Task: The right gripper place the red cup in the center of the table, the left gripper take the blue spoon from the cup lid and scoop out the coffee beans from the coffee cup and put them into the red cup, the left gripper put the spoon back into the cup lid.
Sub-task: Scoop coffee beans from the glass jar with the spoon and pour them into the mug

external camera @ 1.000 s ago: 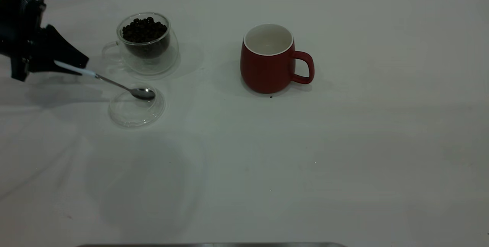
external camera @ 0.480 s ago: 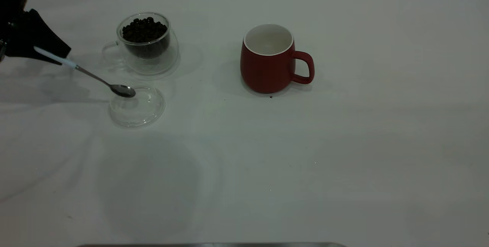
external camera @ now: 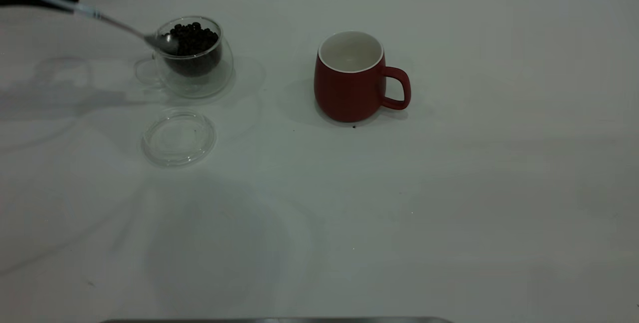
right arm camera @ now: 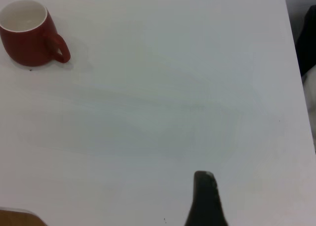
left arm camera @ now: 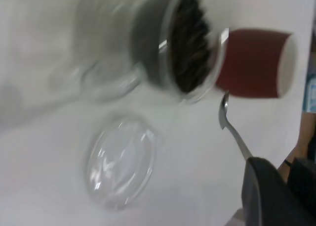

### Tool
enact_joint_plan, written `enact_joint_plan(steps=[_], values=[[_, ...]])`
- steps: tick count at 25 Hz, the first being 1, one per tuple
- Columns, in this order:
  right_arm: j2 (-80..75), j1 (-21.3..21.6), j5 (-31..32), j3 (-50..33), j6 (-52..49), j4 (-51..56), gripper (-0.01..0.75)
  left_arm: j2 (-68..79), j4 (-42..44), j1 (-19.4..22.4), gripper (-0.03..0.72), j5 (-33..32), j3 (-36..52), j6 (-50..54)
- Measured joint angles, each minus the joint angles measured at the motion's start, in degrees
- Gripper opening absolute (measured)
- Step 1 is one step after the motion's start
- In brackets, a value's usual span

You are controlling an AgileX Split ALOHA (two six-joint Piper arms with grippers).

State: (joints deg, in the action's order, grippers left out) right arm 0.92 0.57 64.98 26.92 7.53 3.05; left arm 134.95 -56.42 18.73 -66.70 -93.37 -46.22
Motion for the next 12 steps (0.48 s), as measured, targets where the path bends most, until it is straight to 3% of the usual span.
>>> enact_joint_plan(steps=[9, 12], values=[[0.0, 0.0, 0.0, 0.0, 0.0, 0.0, 0.588, -0.1, -2.2, -0.9, 0.116, 0.1, 0.0, -16.2], [0.0, 0.0, 0.0, 0.0, 0.0, 0.0, 0.588, -0.1, -2.3, -2.4, 0.116, 3.1, 0.0, -19.5]])
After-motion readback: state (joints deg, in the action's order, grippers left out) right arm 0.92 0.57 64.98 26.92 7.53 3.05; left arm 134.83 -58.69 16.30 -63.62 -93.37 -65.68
